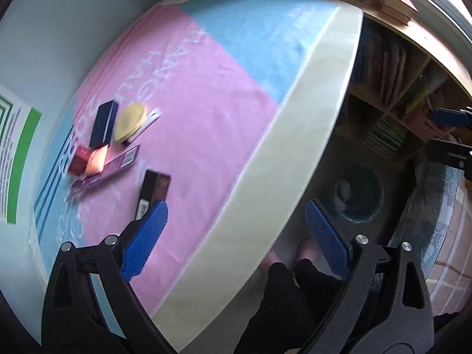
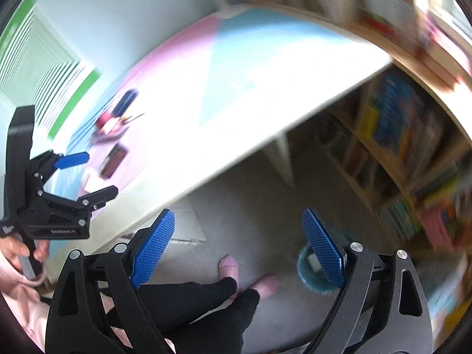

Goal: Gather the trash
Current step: 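Swing both tools back over the table toward the small boxes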

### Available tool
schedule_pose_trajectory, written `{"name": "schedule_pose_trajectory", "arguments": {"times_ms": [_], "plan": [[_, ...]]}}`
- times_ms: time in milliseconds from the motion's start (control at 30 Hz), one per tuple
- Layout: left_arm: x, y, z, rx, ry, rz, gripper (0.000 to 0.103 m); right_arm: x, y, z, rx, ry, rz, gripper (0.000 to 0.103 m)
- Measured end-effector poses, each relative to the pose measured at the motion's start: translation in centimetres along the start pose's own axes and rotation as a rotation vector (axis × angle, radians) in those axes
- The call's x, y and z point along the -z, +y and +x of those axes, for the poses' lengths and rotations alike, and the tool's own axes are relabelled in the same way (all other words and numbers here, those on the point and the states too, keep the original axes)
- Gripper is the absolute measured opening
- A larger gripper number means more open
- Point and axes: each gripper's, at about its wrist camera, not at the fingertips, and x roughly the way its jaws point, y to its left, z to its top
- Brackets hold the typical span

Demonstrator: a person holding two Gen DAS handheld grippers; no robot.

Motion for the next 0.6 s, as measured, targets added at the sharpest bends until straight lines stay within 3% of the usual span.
{"name": "schedule_pose_trajectory", "arguments": {"times_ms": [167, 267, 600], "plan": [[3.0, 6.1, 0.5, -0.063, 0.025, -0.119, 0.092, -2.8, 6.1, 2.6, -0.058, 0.037, -0.166, 0.088], [4.9, 9.5, 1.0, -0.082, 0.039, -0.178, 0.092, -3.9, 9.9, 4.3, -0.045, 0.065, -0.274, 0.089], [9.5, 14.9, 2.6, -0.086, 0.089, -0.268, 0.094, -5.6, 19.6, 9.7, -0.058, 0.164, -0.555, 0.089]]}}
